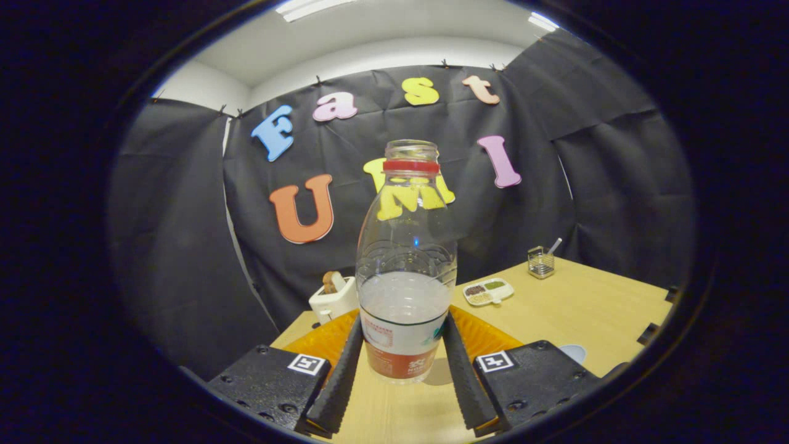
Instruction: Take the bottle from table, then pour the juice into the cup, finally place the bottle on the coaster
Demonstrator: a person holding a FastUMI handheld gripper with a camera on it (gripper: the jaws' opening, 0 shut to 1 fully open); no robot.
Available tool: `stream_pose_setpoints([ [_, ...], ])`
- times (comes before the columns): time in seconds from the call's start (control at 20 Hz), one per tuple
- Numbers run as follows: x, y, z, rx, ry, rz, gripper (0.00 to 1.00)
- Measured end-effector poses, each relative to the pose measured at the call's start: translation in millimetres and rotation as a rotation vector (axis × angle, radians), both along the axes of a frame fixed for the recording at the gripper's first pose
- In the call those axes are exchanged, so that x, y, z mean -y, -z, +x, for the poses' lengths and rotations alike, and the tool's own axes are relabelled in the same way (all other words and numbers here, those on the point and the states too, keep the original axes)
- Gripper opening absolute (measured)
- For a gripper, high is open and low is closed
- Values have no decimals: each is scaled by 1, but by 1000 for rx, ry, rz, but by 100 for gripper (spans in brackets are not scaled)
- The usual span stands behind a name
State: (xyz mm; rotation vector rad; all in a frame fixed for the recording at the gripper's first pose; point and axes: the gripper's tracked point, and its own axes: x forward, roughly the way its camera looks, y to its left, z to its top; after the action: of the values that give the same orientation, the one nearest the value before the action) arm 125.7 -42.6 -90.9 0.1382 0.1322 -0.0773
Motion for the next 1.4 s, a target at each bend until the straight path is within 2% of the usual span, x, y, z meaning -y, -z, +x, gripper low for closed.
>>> stream_pose_setpoints([
  [0.2, -4, 22, 14, -75, 16, -142, 75],
  [0.35, -8, 27, 25, -92, 3, -139, 75],
  [0.75, 15, 46, 68, -85, 41, -178, 76],
  [1.05, 28, 87, 96, -123, 50, -118, 78],
  [1.4, 35, 141, 111, -193, 34, -165, 80],
])
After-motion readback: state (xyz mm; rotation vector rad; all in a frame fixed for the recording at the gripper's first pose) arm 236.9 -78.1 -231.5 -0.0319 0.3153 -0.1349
